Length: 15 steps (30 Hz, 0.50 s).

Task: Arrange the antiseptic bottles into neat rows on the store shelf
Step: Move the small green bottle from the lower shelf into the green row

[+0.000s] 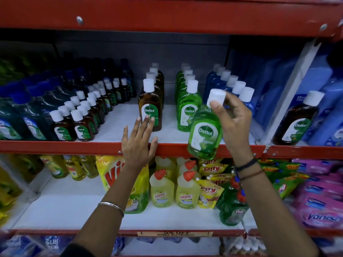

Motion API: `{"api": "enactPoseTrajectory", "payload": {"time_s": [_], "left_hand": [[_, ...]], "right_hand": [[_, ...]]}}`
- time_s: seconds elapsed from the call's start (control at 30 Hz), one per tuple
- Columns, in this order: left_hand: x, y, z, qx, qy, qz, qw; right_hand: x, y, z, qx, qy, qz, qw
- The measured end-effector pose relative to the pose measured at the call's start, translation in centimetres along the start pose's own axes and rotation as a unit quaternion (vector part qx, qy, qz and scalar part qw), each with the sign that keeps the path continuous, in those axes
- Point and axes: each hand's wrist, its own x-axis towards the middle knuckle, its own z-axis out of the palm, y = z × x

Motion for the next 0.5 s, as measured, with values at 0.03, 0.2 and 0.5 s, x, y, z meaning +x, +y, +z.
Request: {"api": "enactPoseTrajectory", "payload": {"time_s": [0.03, 0.2, 0.5], "left_hand": [[0.0, 0.0, 0.0, 0.002, -0.001, -0.001, 1.0], [0.0, -0.1, 0.1, 0.016, 0.003, -0.003, 1.0], [0.0, -0.1, 0.2, 0.023, 0.011, -0.004, 1.0]], "right_hand": [[1.0, 0.3, 0.3, -0.008, 0.012, -0.007, 1.0], [4.0, 2.8, 2.0, -0.04, 0.016, 0.011, 0.999], [3.6, 5.5, 3.6, -0.074, -0.038, 0.036, 0.996]]}}
